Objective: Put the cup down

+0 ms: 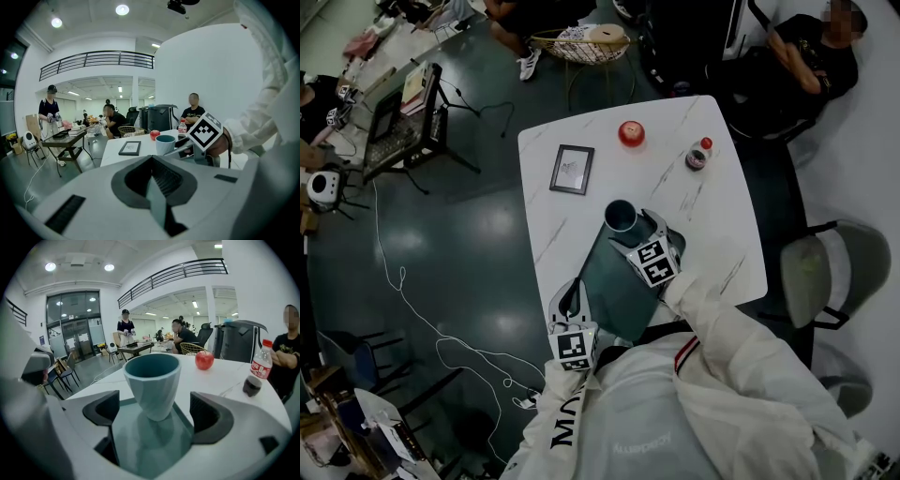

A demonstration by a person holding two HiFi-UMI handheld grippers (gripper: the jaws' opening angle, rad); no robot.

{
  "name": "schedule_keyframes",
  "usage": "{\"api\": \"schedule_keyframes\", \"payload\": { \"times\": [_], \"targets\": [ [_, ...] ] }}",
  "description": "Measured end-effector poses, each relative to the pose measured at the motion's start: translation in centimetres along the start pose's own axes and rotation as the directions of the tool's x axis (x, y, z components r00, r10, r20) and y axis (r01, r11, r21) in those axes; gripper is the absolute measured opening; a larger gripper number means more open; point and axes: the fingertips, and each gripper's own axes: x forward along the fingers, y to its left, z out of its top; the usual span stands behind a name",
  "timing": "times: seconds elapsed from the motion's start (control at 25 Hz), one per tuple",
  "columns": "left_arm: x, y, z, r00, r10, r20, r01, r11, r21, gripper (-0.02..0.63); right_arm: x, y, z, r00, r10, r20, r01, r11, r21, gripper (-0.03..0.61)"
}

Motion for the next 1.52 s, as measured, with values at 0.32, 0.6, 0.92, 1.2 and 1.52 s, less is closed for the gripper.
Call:
{"api": "schedule_keyframes", "payload": {
  "times": [0.32, 0.6, 0.92, 1.2, 1.52],
  "targets": [
    [-2.5, -0.5, 0.3, 0.999, -0.029, 0.034, 0.028, 0.999, 0.029, 0.011, -4.2, 1.1, -0.7, 0.999, -0.051, 0.014, 0.051, 0.998, 0.028, 0.456],
    [-5.8, -1.3, 0.4, 0.996, -0.062, 0.069, 0.058, 0.997, 0.057, 0.011, -8.2, 3.7, -2.3, 0.997, -0.080, 0.017, 0.079, 0.995, 0.062, 0.454],
    [-9.7, -1.9, -0.5, 0.992, -0.090, 0.093, 0.083, 0.993, 0.078, 0.011, -12.1, 7.4, -2.8, 0.993, -0.103, 0.064, 0.099, 0.992, 0.072, 0.454],
    [-13.1, -2.8, -1.1, 0.989, -0.098, 0.113, 0.089, 0.992, 0.086, 0.011, -15.1, 9.7, -4.2, 0.990, -0.120, 0.074, 0.114, 0.990, 0.078, 0.453],
    [-16.2, -3.7, -2.7, 0.988, -0.106, 0.116, 0.097, 0.992, 0.082, 0.011, -18.6, 11.8, -4.9, 0.982, -0.142, 0.126, 0.129, 0.985, 0.111, 0.451]
  ]
}}
